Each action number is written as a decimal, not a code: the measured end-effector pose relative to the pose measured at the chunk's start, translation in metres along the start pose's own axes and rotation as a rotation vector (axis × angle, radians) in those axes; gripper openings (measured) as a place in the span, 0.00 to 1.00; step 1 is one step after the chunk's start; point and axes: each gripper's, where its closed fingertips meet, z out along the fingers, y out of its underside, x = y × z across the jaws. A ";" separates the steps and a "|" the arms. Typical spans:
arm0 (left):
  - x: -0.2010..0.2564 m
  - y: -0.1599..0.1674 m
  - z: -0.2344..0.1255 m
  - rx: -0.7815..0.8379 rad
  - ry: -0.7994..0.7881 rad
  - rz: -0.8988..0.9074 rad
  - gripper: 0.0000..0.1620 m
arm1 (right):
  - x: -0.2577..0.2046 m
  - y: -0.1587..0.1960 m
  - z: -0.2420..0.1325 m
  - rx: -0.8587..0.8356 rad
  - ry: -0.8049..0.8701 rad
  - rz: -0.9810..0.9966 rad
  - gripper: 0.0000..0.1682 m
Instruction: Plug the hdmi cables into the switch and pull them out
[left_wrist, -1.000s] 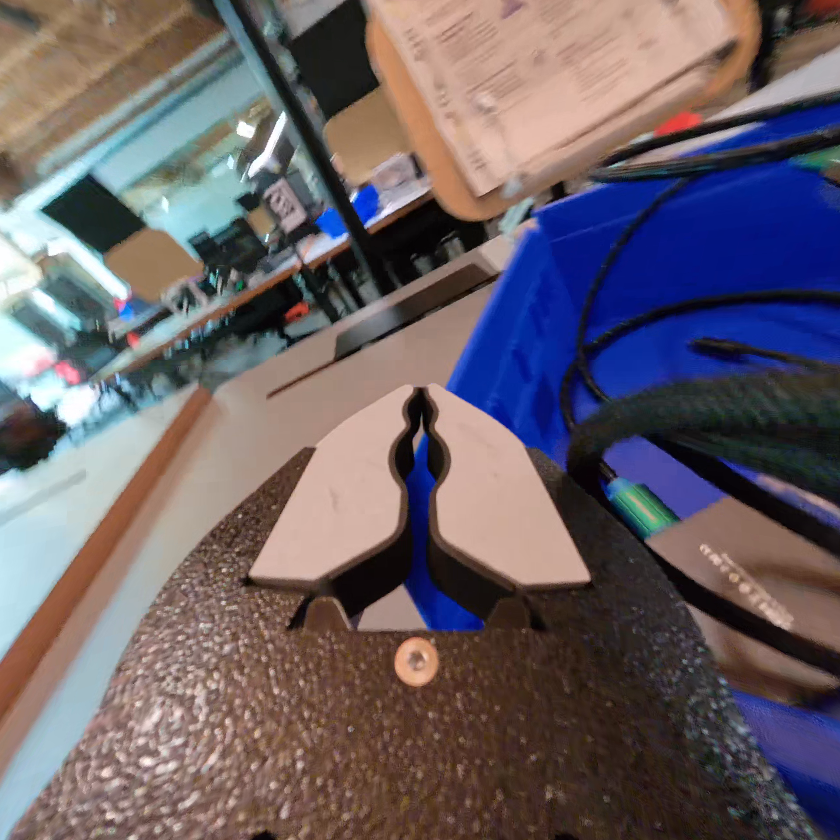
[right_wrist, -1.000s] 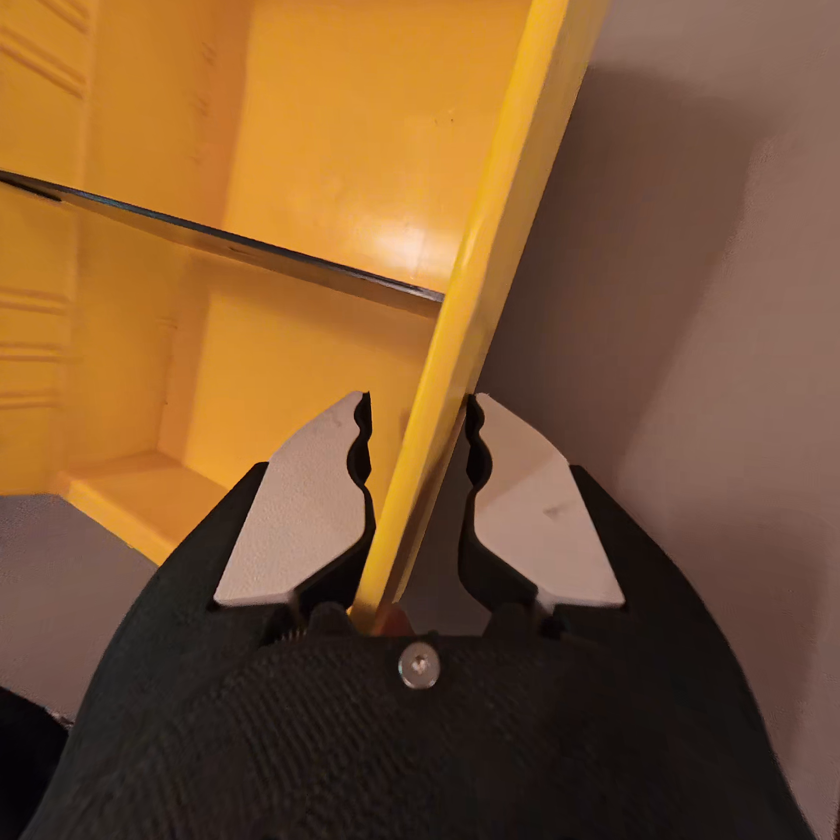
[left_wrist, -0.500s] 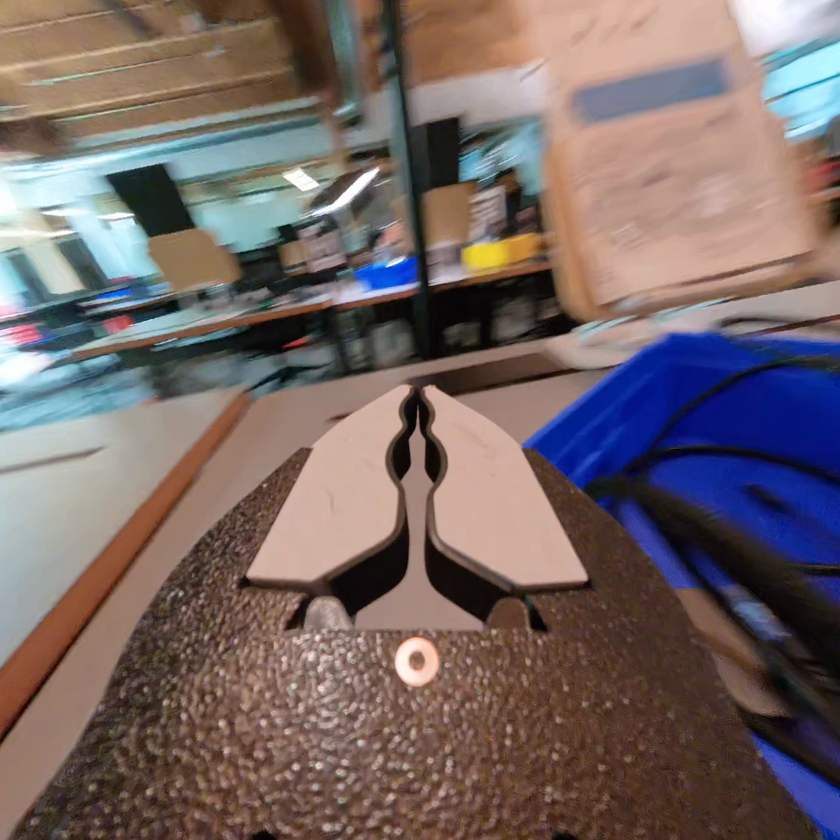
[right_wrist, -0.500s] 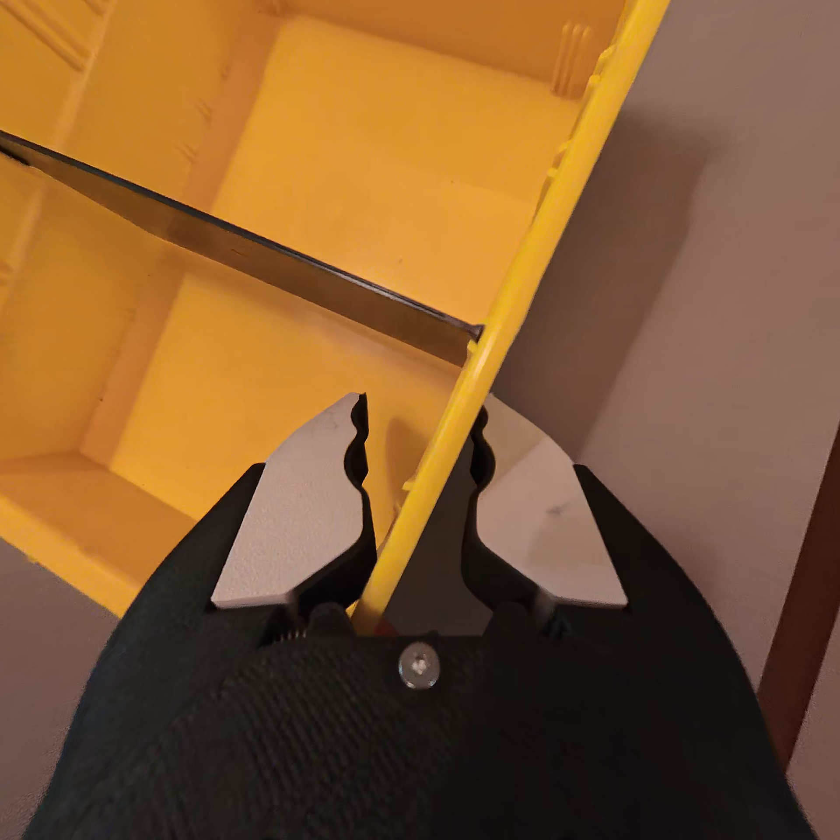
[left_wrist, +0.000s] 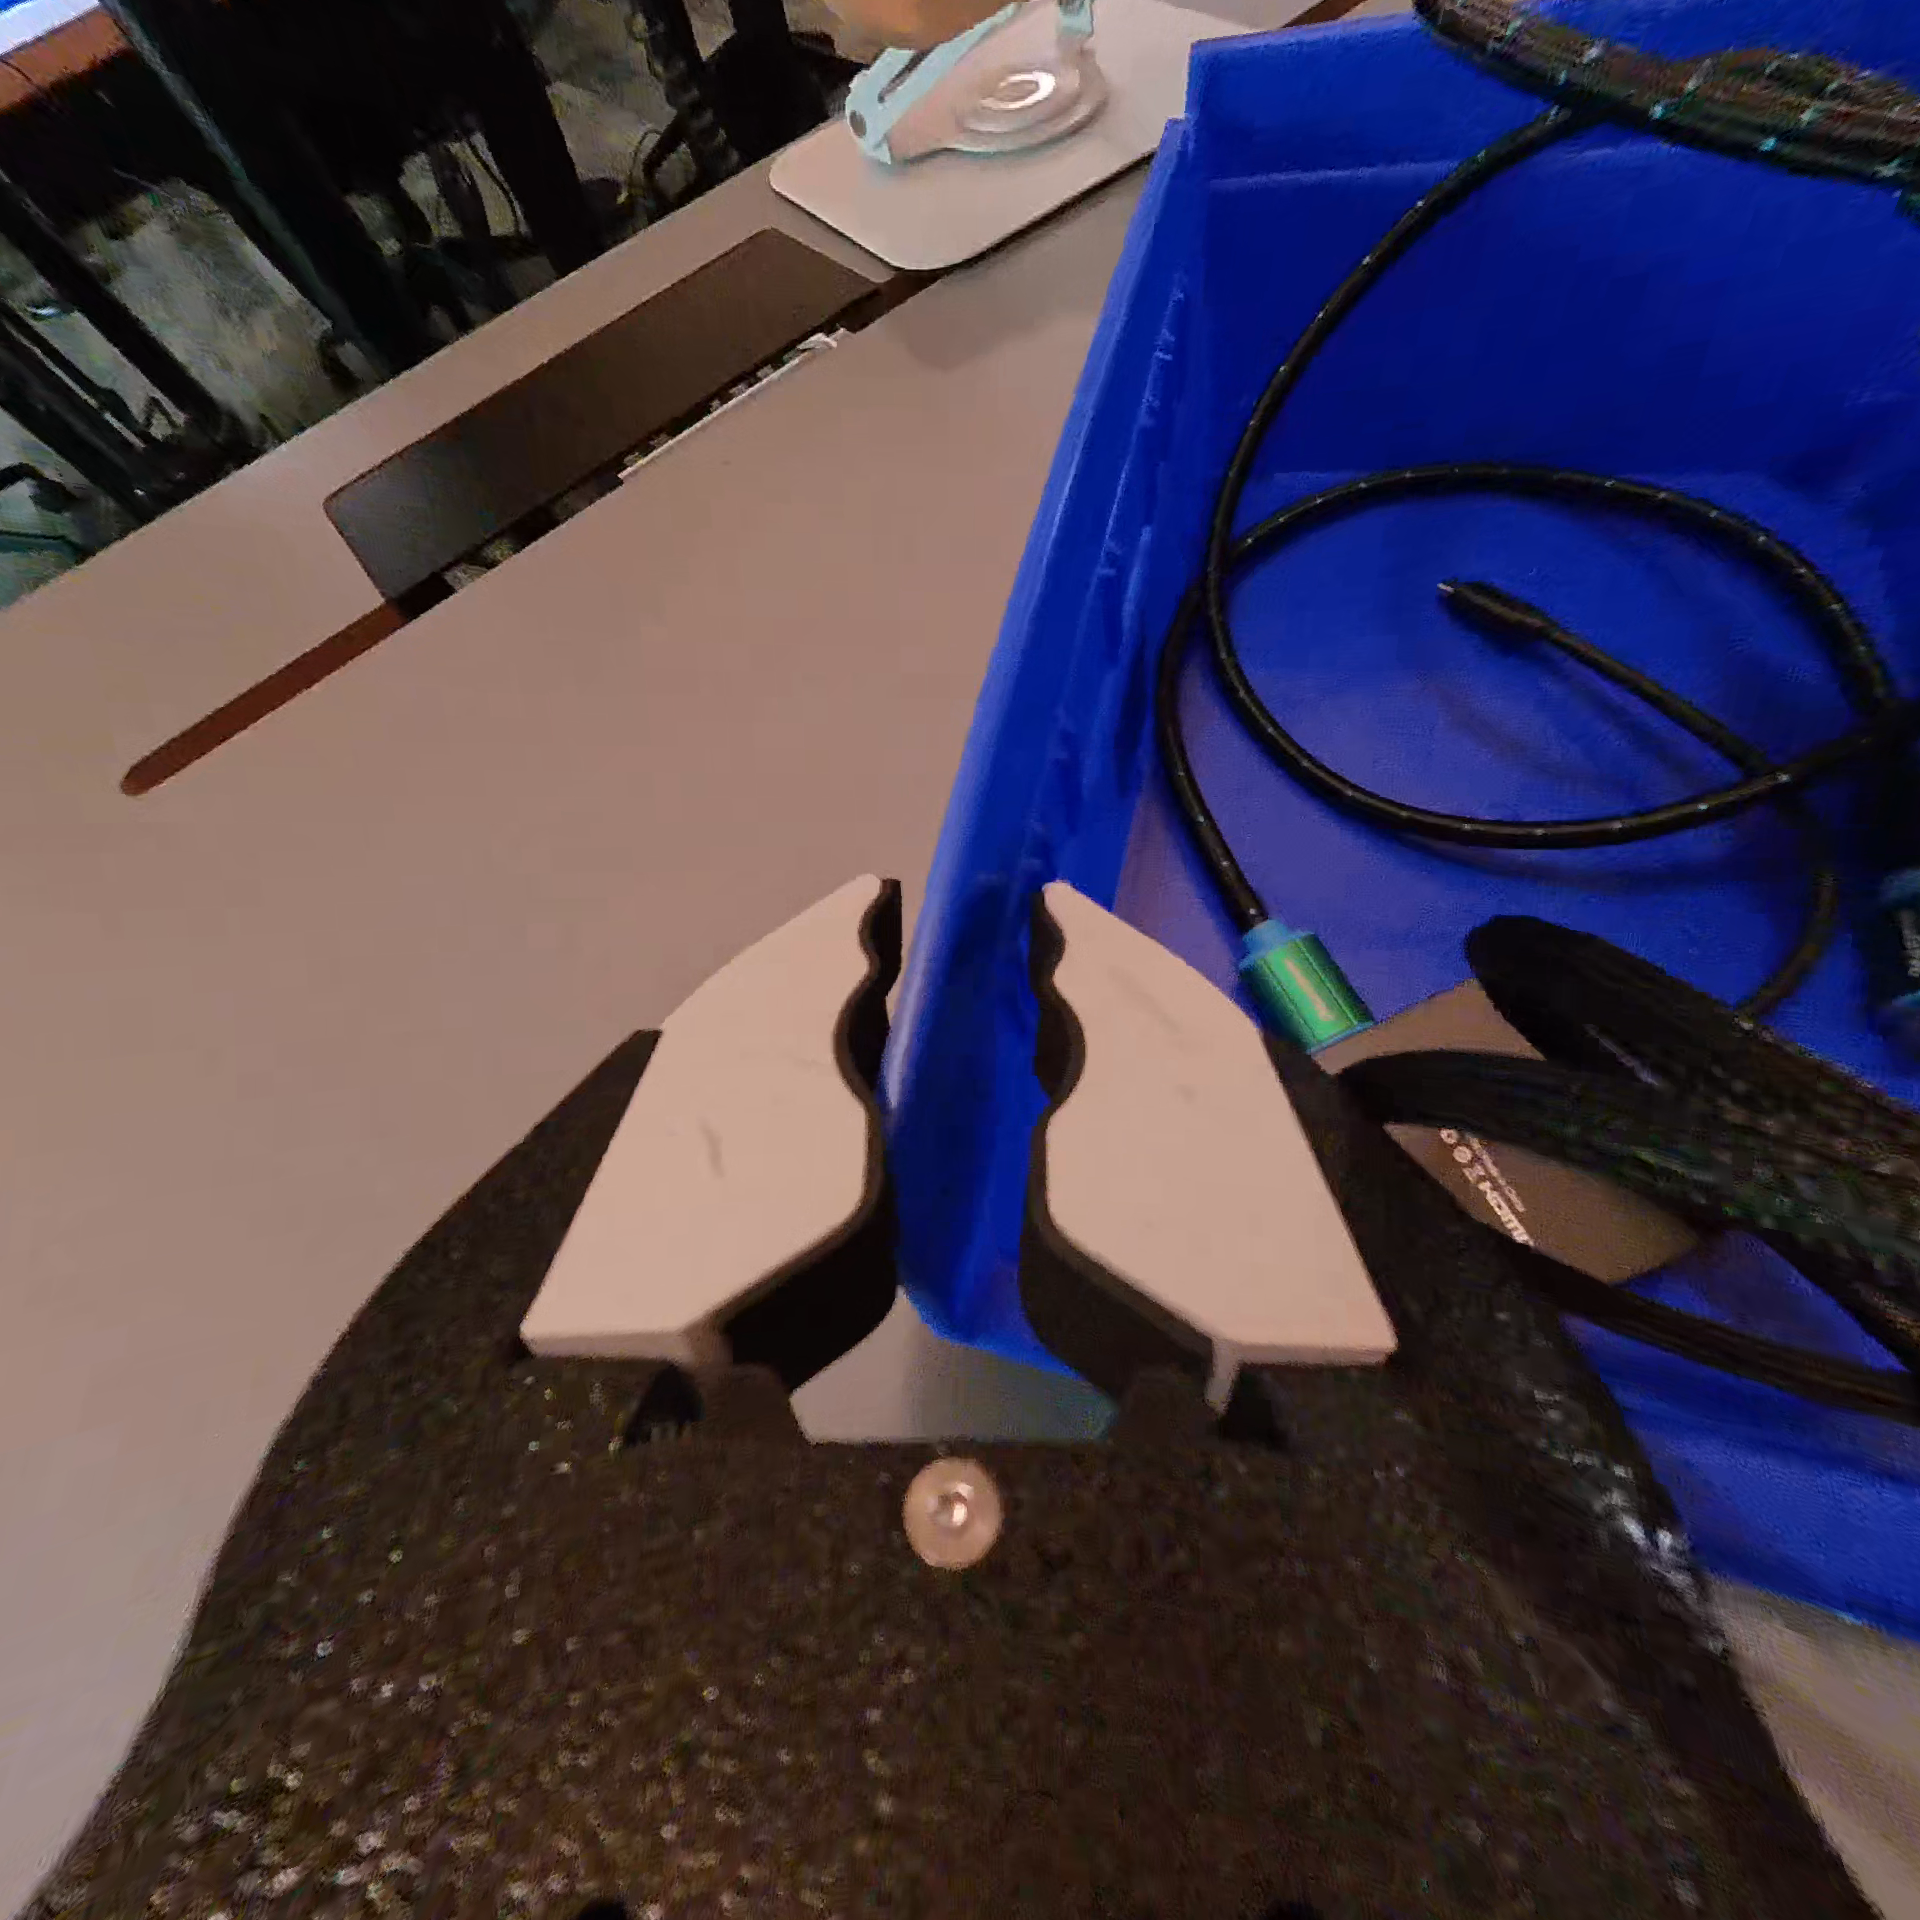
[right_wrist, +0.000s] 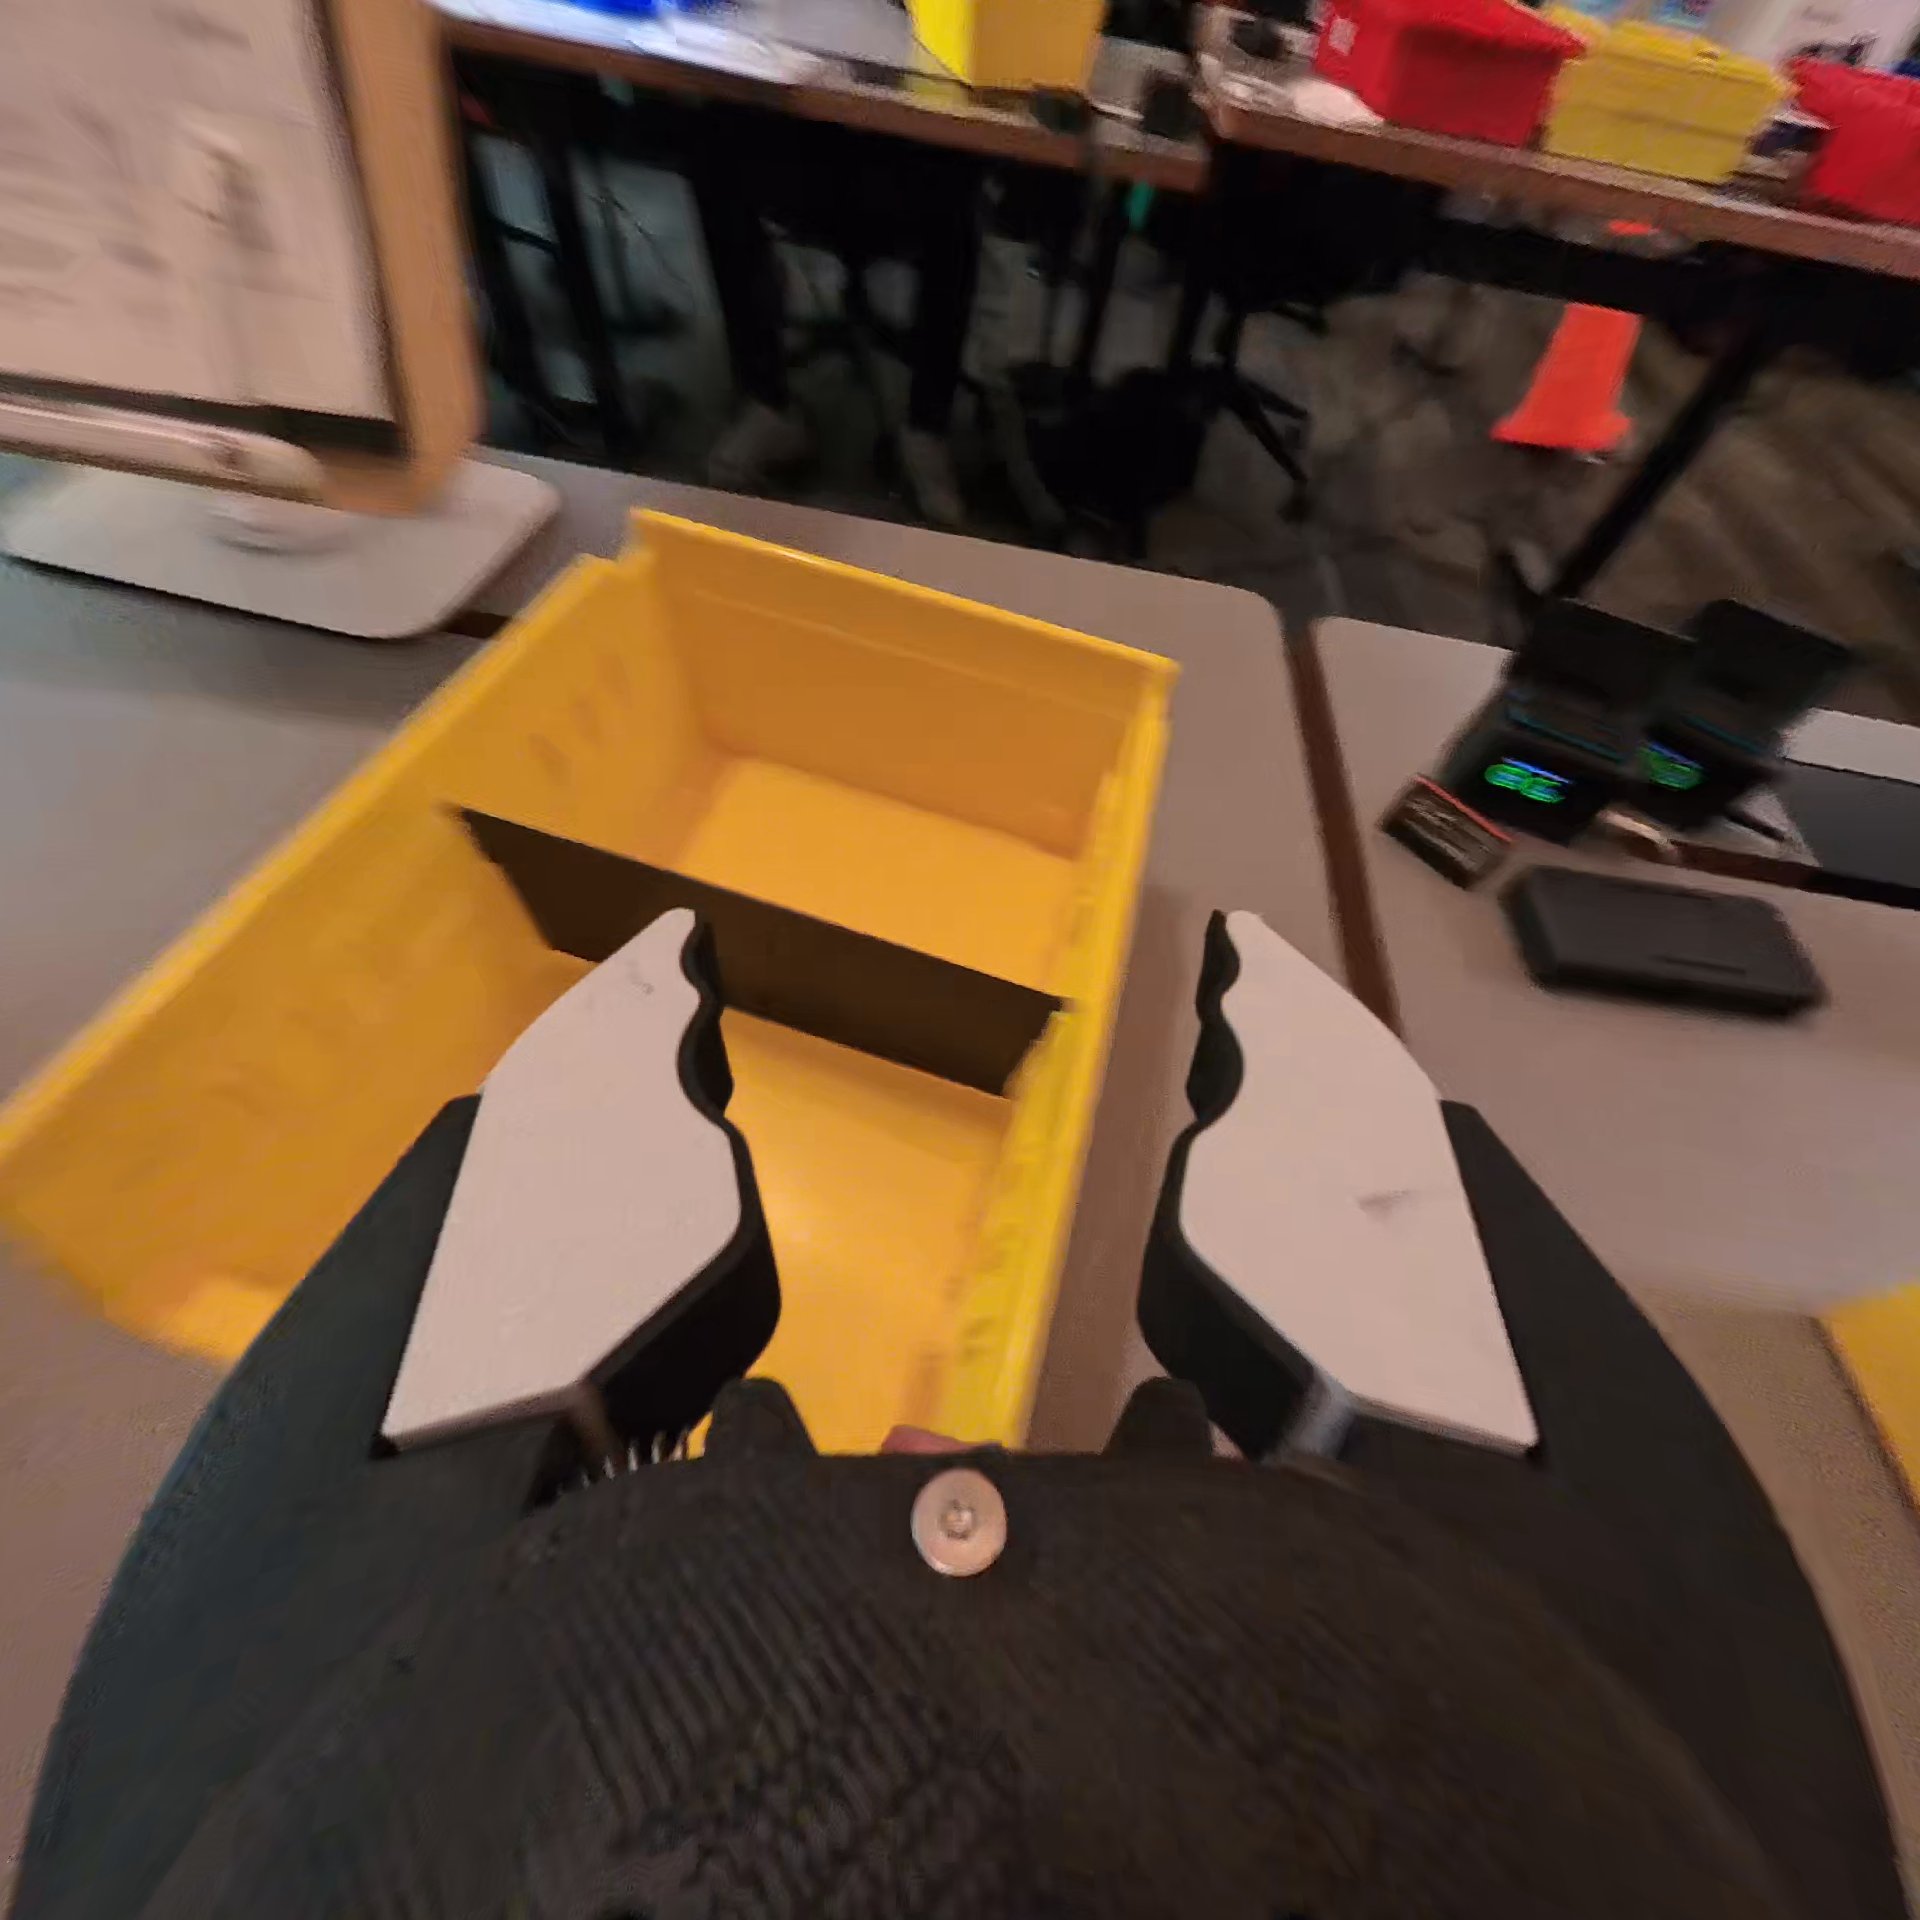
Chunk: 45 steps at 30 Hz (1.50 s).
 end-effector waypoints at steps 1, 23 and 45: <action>-0.001 0.000 0.000 -0.013 0.004 -0.020 0.18 | -0.017 -0.004 -0.006 0.016 -0.050 0.008 0.50; -0.110 0.031 -0.025 -0.079 -0.460 -0.373 0.06 | -0.290 -0.010 -0.039 0.445 -0.488 -0.284 0.48; 0.019 -0.085 0.044 -0.298 -0.164 -0.396 0.38 | -0.317 0.000 -0.043 0.531 -0.655 -0.222 0.55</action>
